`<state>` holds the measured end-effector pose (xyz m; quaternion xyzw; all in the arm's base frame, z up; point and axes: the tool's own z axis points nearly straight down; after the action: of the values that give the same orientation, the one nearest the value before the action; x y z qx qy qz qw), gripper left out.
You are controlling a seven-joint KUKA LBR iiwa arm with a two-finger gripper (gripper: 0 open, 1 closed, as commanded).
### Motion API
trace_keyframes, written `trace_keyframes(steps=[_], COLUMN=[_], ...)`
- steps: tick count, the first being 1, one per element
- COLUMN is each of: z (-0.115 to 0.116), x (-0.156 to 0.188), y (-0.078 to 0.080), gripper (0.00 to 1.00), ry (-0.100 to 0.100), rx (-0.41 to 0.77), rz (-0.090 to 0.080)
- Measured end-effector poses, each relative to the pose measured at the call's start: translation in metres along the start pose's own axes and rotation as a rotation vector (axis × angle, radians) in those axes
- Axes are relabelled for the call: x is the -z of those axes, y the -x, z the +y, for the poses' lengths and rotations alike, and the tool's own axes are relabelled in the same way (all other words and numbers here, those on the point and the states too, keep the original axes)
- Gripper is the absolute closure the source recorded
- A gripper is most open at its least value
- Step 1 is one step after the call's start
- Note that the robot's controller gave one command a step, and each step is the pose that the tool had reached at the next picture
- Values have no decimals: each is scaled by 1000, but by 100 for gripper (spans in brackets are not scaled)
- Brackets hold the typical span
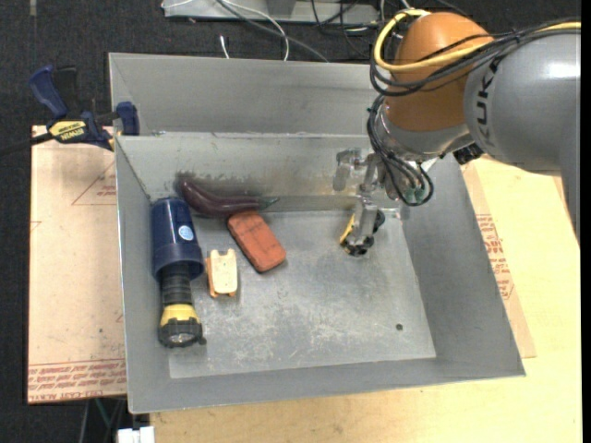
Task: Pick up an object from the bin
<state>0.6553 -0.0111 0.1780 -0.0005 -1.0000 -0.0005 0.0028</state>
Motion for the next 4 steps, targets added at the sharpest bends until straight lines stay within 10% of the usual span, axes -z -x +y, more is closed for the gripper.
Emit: trace_keyframes(steps=[1,2,3,4], z=[0,-55,-59,-64], x=[5,-81,-108,-99], y=[2,1,0,0], gripper=[0,0,0,0], ry=[0,-1,-1,0], rx=[0,230,342,292], rz=[-8,-10,-13,-12])
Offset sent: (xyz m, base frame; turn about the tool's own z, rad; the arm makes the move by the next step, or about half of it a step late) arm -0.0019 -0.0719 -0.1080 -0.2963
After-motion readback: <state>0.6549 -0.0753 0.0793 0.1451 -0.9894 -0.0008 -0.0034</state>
